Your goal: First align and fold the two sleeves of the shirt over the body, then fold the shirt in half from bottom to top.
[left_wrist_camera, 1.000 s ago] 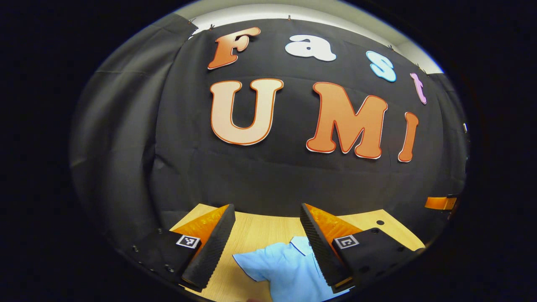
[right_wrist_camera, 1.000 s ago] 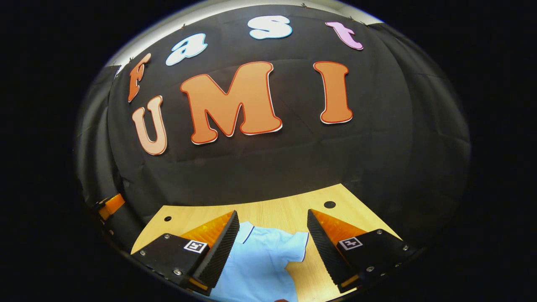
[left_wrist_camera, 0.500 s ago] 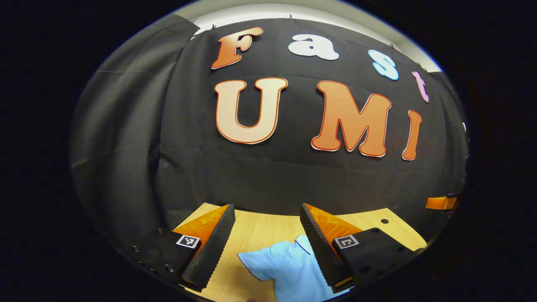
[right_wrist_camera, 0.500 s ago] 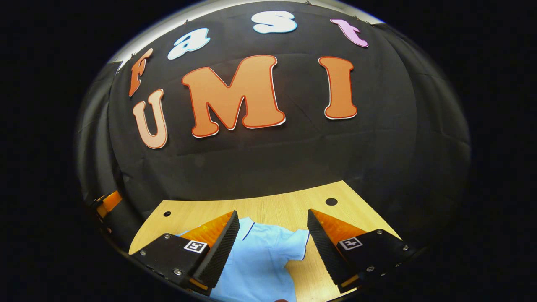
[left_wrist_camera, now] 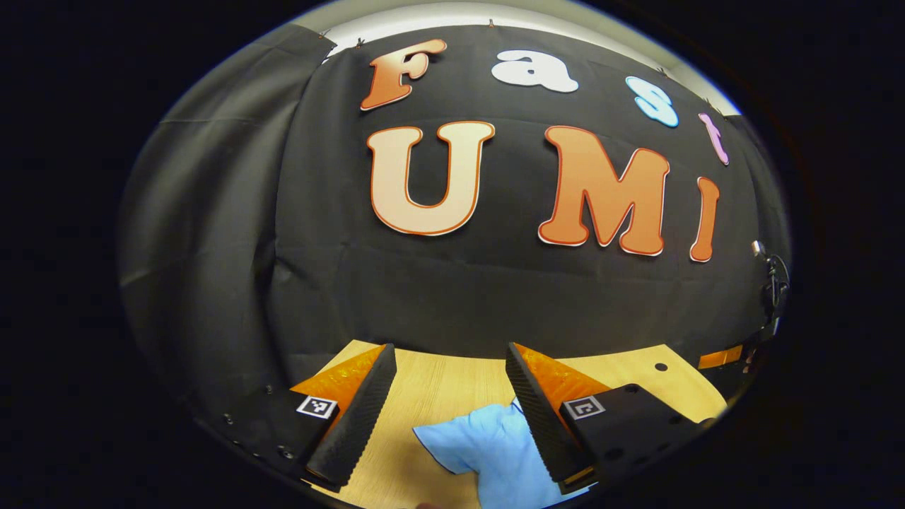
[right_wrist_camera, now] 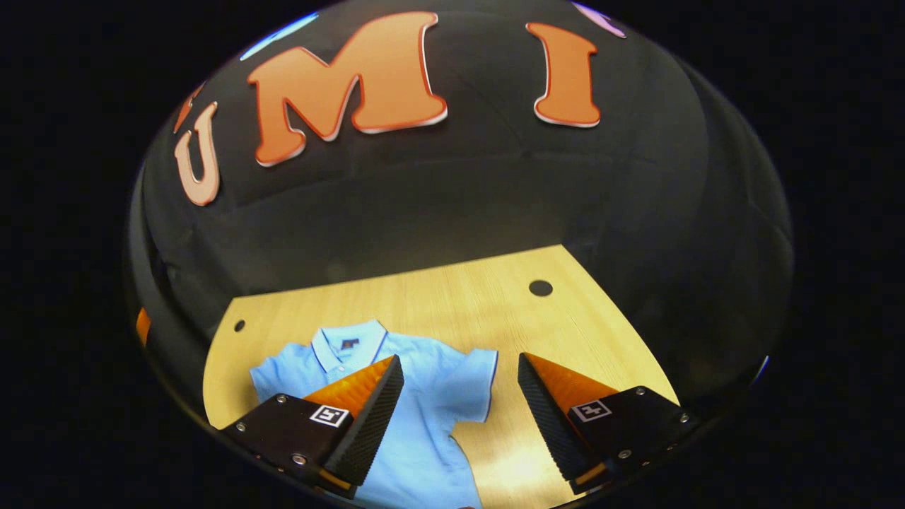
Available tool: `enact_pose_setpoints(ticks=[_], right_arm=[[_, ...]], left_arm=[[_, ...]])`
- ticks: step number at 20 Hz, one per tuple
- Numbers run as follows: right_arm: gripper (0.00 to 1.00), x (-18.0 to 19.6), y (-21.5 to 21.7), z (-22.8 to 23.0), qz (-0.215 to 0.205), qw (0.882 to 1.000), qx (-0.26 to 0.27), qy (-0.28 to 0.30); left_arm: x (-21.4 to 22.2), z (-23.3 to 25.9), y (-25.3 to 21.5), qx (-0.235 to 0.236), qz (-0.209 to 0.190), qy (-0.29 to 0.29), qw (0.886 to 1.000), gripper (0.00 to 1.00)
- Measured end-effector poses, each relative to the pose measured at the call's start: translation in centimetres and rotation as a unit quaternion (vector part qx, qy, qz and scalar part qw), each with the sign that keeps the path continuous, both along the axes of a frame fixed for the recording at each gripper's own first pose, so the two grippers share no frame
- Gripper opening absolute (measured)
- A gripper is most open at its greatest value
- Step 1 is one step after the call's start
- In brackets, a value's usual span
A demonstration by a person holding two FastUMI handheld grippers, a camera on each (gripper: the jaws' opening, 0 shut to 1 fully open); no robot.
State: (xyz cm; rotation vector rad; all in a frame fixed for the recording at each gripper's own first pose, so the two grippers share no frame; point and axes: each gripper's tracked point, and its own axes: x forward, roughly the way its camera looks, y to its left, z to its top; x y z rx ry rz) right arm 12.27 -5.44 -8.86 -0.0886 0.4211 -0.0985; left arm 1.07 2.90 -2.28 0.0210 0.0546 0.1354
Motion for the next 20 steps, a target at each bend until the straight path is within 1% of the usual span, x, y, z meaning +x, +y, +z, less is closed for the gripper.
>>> enact_pose_setpoints(ticks=[2, 5, 6, 7, 9, 10, 13, 15, 20], right_arm=[[0.98, 1.8, -0.5, -2.2, -0.005, 0.999, 0.001, 0.049], [0.99, 4.1, -1.3, -5.7, -0.021, 0.992, 0.017, 0.120], [0.98, 4.8, -1.6, -6.7, -0.027, 0.989, 0.021, 0.141], [0.98, 5.4, -2.1, -8.6, -0.032, 0.985, 0.015, 0.170], [0.99, 6.2, -2.8, -10.9, -0.036, 0.978, -0.004, 0.205], [0.98, 6.3, -2.8, -11.9, -0.037, 0.974, -0.004, 0.224], [0.99, 7.1, -3.1, -14.1, -0.039, 0.966, -0.010, 0.255], [0.99, 7.5, -3.7, -15.3, -0.050, 0.961, -0.010, 0.273], [0.99, 7.9, -4.7, -16.8, -0.062, 0.954, -0.012, 0.294]], left_arm=[[0.5, -0.5, 0.5, -0.002, 0.005, 0.006, 1.000, 1.00], [1.0, -1.1, 1.3, -0.001, 0.013, 0.014, 1.000, 1.00], [1.1, -1.4, 1.7, 0.000, 0.017, 0.016, 1.000, 1.00], [1.4, -1.9, 2.3, 0.002, 0.022, 0.021, 1.000, 1.00], [1.6, -2.6, 3.1, 0.000, 0.031, 0.030, 0.999, 1.00], [1.7, -2.9, 3.4, -0.003, 0.035, 0.035, 0.999, 1.00], [1.9, -4.3, 3.7, -0.011, 0.040, 0.050, 0.998, 1.00], [2.1, -4.8, 4.0, -0.015, 0.044, 0.059, 0.997, 1.00], [2.4, -5.2, 4.4, -0.015, 0.052, 0.065, 0.996, 1.00]])
